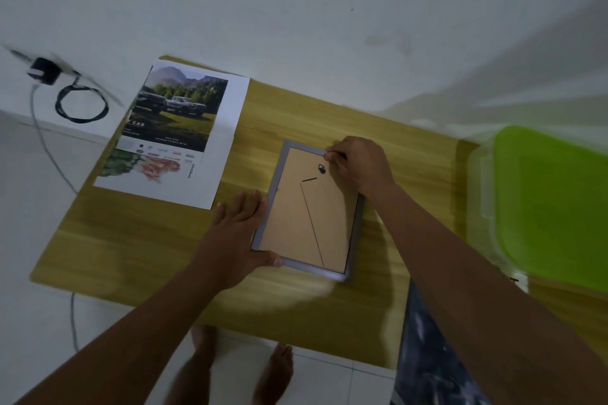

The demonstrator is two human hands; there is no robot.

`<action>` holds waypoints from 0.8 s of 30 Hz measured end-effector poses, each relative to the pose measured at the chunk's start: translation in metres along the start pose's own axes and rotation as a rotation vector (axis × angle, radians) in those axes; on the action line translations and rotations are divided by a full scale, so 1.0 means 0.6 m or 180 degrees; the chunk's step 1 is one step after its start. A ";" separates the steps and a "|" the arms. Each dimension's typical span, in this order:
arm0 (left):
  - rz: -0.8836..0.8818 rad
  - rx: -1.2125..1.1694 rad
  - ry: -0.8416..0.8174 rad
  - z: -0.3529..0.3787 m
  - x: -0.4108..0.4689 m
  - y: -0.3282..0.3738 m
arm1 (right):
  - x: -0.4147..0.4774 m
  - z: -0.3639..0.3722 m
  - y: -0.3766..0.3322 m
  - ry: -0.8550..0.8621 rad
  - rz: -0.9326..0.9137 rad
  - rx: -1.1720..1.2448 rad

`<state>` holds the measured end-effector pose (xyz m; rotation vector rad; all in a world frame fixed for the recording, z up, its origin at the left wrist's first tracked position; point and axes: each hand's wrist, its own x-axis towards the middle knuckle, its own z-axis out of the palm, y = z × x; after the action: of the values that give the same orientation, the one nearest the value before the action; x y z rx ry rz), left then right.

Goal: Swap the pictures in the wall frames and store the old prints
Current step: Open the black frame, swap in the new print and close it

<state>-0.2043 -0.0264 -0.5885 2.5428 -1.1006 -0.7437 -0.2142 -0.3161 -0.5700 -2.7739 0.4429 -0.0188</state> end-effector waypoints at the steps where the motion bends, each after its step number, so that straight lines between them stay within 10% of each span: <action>1: -0.0007 0.0010 -0.0003 0.000 0.000 0.001 | 0.000 -0.002 0.000 -0.0004 0.0005 -0.0021; 24: 0.0000 0.0297 0.0080 0.000 0.003 0.006 | -0.211 0.020 -0.028 0.0403 0.1304 0.0572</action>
<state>-0.2054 -0.0305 -0.5875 2.6216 -1.1528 -0.6733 -0.3288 -0.2586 -0.5708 -2.4666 0.9824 -0.1308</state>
